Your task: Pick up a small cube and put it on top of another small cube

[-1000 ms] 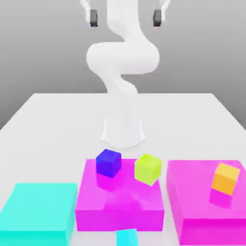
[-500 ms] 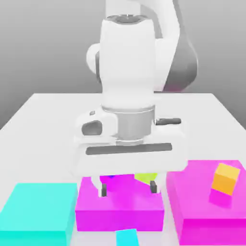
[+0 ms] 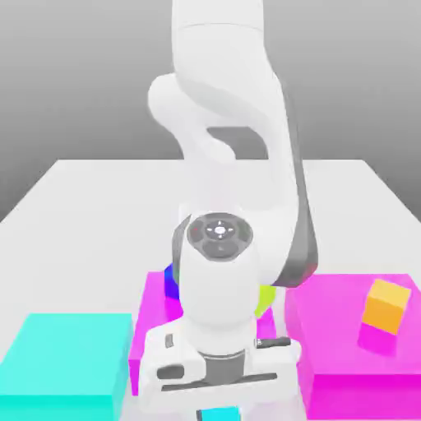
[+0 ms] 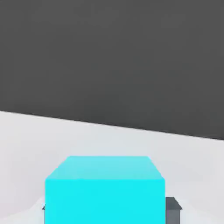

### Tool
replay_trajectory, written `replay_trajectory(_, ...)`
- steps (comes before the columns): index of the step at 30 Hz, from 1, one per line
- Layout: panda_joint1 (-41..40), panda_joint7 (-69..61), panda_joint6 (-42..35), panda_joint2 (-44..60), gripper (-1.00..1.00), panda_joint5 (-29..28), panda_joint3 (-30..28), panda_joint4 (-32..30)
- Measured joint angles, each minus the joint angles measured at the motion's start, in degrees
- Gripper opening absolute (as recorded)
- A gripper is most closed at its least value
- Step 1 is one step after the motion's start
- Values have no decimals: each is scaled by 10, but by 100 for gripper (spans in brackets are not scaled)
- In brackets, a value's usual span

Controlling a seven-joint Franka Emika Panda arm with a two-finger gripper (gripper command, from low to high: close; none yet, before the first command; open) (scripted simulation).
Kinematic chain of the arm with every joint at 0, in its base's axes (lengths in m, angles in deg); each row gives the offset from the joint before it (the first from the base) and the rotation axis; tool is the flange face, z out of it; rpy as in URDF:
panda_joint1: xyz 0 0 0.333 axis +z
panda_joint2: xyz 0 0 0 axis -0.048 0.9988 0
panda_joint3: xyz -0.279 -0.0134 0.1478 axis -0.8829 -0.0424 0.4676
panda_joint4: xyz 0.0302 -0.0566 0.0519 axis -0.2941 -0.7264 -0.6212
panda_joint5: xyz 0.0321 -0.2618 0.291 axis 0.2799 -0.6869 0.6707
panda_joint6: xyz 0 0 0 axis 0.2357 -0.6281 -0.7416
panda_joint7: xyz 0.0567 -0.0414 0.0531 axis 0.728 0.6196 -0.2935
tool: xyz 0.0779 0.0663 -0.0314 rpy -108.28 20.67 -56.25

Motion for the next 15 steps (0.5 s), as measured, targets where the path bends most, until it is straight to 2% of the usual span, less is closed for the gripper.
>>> replay_trajectory(6, 1, 2, -74, -98, -100, -2, -2, -23)
replay_trajectory(15, -14, 8, -149, -284, -100, -5, -21, -135)
